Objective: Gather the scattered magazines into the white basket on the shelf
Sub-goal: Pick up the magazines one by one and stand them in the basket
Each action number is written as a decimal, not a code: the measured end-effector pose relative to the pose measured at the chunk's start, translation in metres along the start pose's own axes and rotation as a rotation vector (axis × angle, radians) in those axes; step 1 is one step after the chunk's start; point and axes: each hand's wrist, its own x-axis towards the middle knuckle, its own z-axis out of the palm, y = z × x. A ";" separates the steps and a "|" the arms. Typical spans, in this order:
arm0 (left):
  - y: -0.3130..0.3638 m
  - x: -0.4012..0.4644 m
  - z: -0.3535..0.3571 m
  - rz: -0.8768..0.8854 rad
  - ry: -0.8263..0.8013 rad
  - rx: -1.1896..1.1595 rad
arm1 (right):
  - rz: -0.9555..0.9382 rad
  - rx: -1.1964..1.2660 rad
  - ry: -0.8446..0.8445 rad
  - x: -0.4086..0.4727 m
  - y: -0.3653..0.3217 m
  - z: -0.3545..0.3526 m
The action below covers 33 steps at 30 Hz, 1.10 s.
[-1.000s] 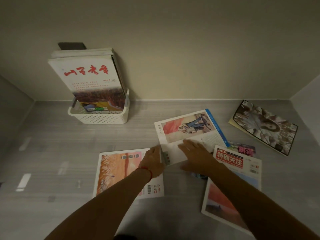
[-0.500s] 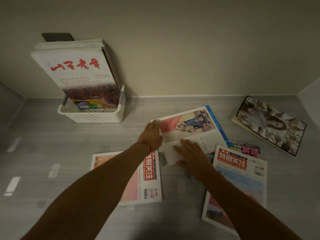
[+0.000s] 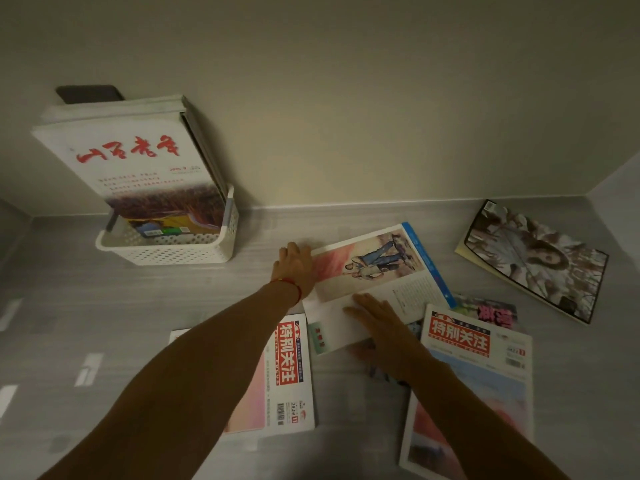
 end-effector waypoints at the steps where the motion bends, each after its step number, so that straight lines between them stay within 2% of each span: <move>1: -0.001 0.002 -0.002 -0.031 -0.028 -0.013 | -0.001 0.009 0.011 -0.002 0.001 0.000; 4: -0.009 0.006 -0.016 -0.114 -0.123 -0.071 | -0.021 0.036 0.053 -0.007 0.008 -0.001; 6: -0.011 0.005 -0.028 -0.087 -0.201 -0.180 | -0.041 0.029 0.039 -0.007 0.013 -0.003; 9: -0.004 -0.005 -0.050 -0.070 -0.307 -0.589 | -0.028 -0.055 -0.050 -0.009 0.017 -0.002; 11: 0.001 -0.014 -0.069 -0.081 -0.313 -0.866 | -0.010 -0.092 -0.021 -0.013 0.014 -0.003; 13: 0.002 -0.022 -0.090 -0.095 -0.317 -1.122 | 0.020 -0.006 0.094 -0.017 0.007 -0.009; 15: 0.001 -0.035 -0.116 -0.118 -0.356 -1.310 | 0.047 0.194 0.301 -0.015 -0.005 -0.022; 17: -0.005 -0.047 -0.141 -0.150 -0.386 -1.405 | 0.186 0.500 0.503 -0.005 -0.019 -0.048; 19: -0.017 -0.059 -0.164 -0.150 -0.393 -1.488 | 0.296 0.668 0.638 0.010 -0.035 -0.084; 22: -0.042 -0.082 -0.189 0.001 -0.255 -1.388 | 0.288 0.767 0.649 0.029 -0.057 -0.130; 25: -0.064 -0.104 -0.195 0.136 0.009 -1.024 | 0.247 0.798 0.541 0.042 -0.082 -0.152; 27: -0.081 -0.113 -0.187 0.121 0.100 -0.824 | 0.232 0.833 0.485 0.052 -0.105 -0.152; 30: -0.117 -0.127 -0.174 0.021 0.123 -0.931 | 0.196 0.790 0.408 0.072 -0.143 -0.140; 33: -0.160 -0.138 -0.178 -0.025 0.280 -0.994 | 0.179 0.686 0.338 0.097 -0.182 -0.132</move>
